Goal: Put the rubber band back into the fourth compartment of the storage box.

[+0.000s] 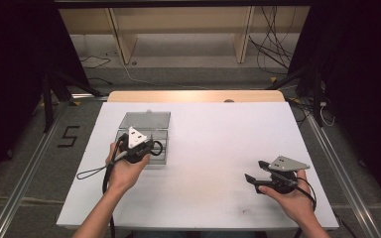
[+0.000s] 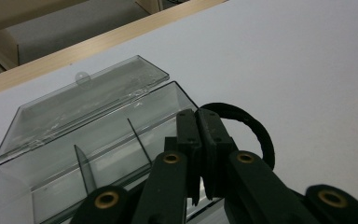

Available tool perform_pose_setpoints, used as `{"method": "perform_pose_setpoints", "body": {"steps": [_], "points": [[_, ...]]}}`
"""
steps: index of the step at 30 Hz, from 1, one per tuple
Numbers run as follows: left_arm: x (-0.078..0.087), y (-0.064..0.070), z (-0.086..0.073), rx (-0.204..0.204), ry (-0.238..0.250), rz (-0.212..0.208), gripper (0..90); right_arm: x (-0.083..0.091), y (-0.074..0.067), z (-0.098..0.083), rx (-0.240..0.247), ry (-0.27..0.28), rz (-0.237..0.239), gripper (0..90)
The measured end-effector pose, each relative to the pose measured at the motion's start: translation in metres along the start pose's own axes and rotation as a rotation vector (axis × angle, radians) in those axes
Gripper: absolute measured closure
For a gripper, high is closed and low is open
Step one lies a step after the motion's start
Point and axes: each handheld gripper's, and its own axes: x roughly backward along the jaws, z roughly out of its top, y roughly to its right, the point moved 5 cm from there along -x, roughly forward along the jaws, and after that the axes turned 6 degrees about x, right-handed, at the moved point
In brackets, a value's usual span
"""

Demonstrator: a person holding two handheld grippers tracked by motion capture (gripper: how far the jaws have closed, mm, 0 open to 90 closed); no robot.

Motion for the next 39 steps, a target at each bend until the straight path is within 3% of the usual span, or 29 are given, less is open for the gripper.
{"method": "perform_pose_setpoints", "body": {"steps": [15, 39], "points": [[0.009, -0.023, -0.002, 0.052, 0.011, 0.033, 87.2, 0.000, 0.000, 0.000, 0.003, -0.001, 0.001, 29.1], [0.011, -0.047, -0.010, 0.056, -0.017, 0.101, 87.1, -0.001, 0.000, 0.000, 0.008, -0.007, 0.000, 28.6]]}}
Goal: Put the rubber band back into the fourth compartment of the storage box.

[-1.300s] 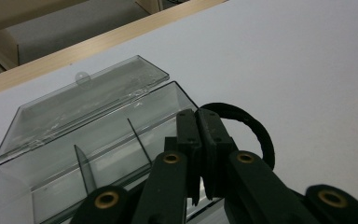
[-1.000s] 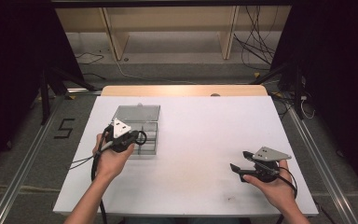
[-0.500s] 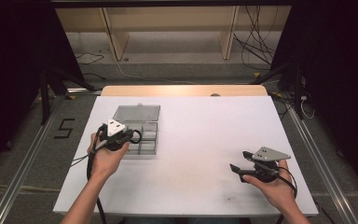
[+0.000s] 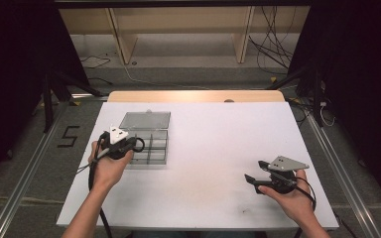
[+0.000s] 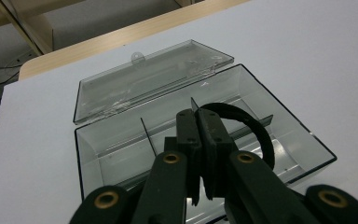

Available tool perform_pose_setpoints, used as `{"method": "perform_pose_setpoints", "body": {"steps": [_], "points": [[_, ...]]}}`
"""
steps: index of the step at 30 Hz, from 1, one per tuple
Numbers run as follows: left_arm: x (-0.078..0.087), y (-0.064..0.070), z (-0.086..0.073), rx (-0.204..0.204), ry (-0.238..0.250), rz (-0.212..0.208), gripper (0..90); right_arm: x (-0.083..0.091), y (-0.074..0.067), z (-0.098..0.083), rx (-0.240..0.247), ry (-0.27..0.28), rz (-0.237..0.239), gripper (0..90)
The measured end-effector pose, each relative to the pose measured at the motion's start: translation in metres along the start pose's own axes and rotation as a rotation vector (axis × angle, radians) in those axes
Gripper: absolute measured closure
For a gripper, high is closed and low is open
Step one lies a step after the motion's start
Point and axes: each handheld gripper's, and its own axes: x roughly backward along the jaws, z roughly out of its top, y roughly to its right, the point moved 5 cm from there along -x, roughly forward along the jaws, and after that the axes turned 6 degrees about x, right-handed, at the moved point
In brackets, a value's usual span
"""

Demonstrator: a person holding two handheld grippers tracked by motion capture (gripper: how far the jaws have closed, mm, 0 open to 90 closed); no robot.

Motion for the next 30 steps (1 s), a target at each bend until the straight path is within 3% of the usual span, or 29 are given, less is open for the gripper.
{"method": "perform_pose_setpoints", "body": {"steps": [16, 22, 30], "points": [[0.000, -0.019, -0.006, 0.025, -0.003, 0.042, 87.0, 0.000, 0.000, 0.000, 0.002, -0.002, -0.001, 28.3], [0.000, -0.023, -0.007, 0.003, -0.002, 0.061, 86.9, 0.000, 0.001, 0.000, 0.002, -0.001, -0.002, 28.3], [-0.001, -0.029, -0.009, 0.003, -0.007, 0.074, 86.8, 0.000, 0.001, 0.000, 0.003, -0.003, -0.002, 28.2]]}}
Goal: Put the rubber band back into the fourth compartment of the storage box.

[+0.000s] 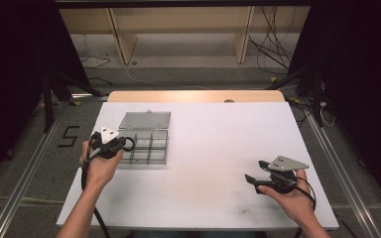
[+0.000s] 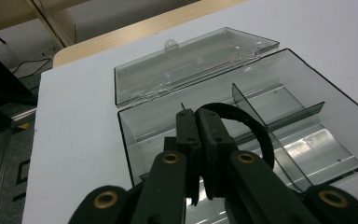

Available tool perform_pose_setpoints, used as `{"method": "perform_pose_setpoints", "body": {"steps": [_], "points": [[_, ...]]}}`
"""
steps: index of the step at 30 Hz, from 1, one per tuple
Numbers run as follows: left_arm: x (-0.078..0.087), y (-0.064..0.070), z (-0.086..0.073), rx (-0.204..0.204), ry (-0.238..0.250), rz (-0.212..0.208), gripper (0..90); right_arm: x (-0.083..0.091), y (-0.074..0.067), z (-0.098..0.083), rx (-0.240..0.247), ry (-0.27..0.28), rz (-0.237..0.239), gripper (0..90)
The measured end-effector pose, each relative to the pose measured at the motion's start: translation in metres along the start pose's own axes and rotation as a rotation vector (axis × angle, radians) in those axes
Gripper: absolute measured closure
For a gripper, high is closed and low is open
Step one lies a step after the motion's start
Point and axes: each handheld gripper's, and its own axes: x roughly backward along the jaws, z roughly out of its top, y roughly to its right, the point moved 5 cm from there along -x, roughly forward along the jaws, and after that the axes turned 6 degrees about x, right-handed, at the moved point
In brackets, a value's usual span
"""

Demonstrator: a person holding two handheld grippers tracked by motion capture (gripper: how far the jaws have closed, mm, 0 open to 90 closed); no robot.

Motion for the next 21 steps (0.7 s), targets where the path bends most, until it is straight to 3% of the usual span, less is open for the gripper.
{"method": "perform_pose_setpoints", "body": {"steps": [21], "points": [[-0.005, -0.015, -0.008, 0.004, -0.015, 0.038, 86.7, 0.000, 0.000, 0.000, 0.002, 0.000, -0.001, 28.3]]}}
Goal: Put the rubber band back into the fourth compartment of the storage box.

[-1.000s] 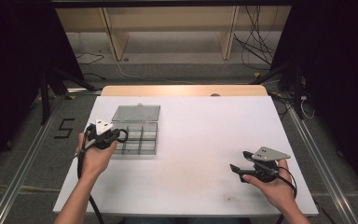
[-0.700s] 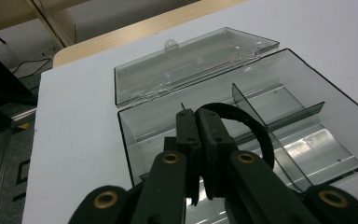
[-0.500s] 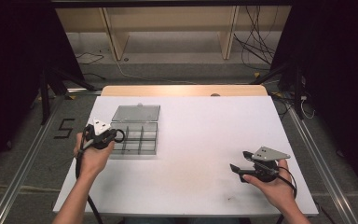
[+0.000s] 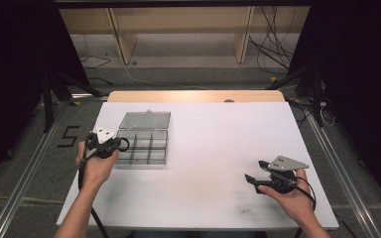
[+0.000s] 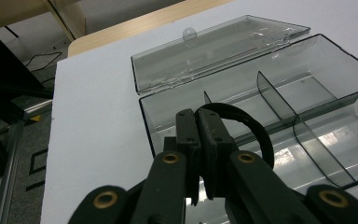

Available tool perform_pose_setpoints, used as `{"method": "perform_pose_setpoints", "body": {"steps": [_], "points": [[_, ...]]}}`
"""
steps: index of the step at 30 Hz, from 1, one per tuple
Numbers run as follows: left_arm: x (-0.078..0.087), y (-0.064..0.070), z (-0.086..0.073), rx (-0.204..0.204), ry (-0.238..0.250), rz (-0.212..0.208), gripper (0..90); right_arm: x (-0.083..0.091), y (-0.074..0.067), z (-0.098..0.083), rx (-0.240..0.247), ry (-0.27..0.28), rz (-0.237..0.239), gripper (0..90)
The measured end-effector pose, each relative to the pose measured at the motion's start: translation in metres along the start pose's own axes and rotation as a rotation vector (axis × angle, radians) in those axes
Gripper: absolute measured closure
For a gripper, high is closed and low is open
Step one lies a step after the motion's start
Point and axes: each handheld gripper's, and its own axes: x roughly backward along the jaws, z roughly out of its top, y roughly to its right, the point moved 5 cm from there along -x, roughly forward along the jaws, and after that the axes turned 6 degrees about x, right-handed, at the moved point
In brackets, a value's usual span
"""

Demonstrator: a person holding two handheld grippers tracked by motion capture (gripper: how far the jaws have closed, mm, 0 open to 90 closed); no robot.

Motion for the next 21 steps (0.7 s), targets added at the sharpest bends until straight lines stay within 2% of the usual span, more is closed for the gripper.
{"method": "perform_pose_setpoints", "body": {"steps": [8, 21], "points": [[-0.0018, -0.0032, -0.0023, 0.005, -0.006, 0.005, 86.6, -0.0004, -0.0001, -0.0002, 0.000, -0.003, 0.001, 28.3], [-0.0045, -0.0038, -0.0049, -0.026, -0.026, 0.016, 86.6, -0.0009, 0.0003, -0.0006, -0.001, -0.007, -0.002, 28.4]]}}
